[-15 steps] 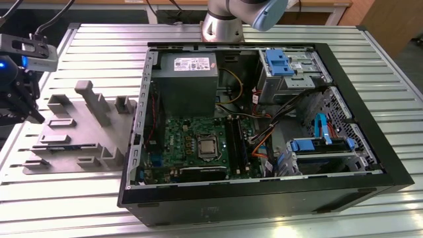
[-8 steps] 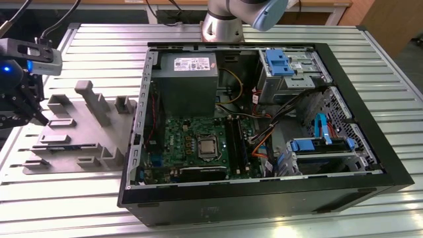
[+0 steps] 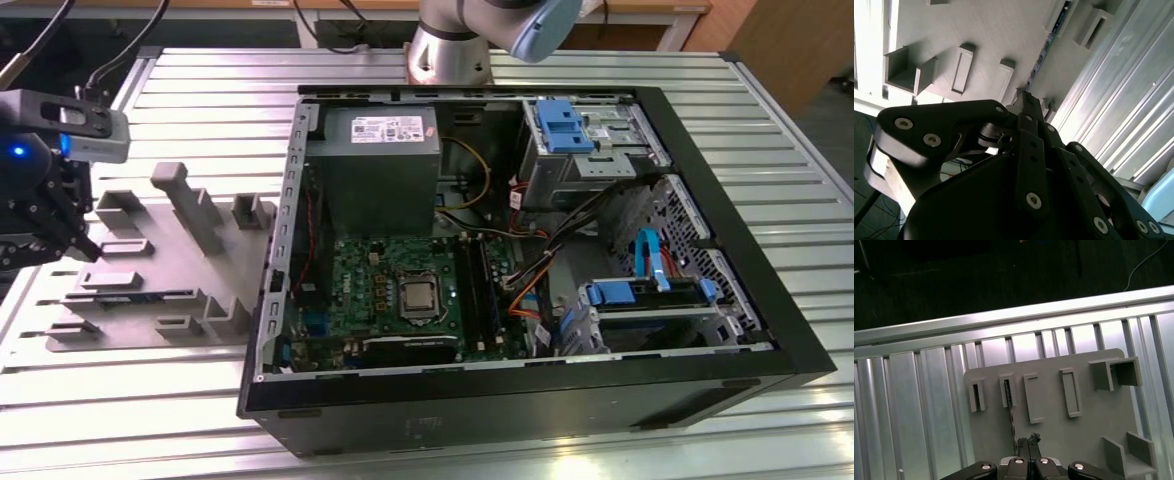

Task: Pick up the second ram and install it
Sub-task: 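Pick up the second ram and move it above second insertion slot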

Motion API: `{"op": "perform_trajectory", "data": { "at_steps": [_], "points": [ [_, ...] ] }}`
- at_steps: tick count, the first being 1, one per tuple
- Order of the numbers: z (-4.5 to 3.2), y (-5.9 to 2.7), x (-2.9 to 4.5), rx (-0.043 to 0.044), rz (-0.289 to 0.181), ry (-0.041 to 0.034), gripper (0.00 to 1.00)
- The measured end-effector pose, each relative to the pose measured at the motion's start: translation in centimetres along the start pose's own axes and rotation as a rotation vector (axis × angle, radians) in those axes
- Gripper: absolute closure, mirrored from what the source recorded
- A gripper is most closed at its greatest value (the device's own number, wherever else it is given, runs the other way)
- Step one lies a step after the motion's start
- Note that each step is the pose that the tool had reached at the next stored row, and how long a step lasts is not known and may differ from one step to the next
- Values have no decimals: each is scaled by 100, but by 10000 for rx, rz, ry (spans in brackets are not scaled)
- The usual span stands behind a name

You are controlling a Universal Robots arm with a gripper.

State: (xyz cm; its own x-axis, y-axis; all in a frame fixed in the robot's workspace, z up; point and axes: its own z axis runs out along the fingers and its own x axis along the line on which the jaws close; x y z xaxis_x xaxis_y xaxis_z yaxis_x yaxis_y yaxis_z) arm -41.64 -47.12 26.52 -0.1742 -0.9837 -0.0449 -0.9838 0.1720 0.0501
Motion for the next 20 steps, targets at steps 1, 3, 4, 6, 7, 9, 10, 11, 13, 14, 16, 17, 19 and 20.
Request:
{"op": "perform_trajectory", "data": {
  "at_steps": [1, 3, 4, 6, 7, 9, 10, 11, 13, 14, 16, 17, 19, 20],
  "points": [
    [11, -1, 3, -2, 2, 1, 89],
    [34, -5, 10, -2, 4, -2, 89],
    [43, -6, 12, -4, 5, -4, 89],
    [62, -12, 16, -4, 5, -15, 89],
    [71, -14, 18, -5, 6, -20, 89],
    [91, -20, 25, -7, 4, -27, 89],
    [102, -22, 29, -7, 5, -30, 89],
    [113, -24, 33, -8, 5, -32, 89],
    [139, -30, 43, -8, 5, -38, 89],
    [155, -32, 48, -9, 5, -40, 89],
    [184, -36, 58, -9, 5, -43, 89],
    [198, -38, 64, -10, 4, -43, 89],
    [223, -41, 72, -9, 5, -47, 89],
    [231, -42, 73, -10, 5, -46, 89]
  ]
}}
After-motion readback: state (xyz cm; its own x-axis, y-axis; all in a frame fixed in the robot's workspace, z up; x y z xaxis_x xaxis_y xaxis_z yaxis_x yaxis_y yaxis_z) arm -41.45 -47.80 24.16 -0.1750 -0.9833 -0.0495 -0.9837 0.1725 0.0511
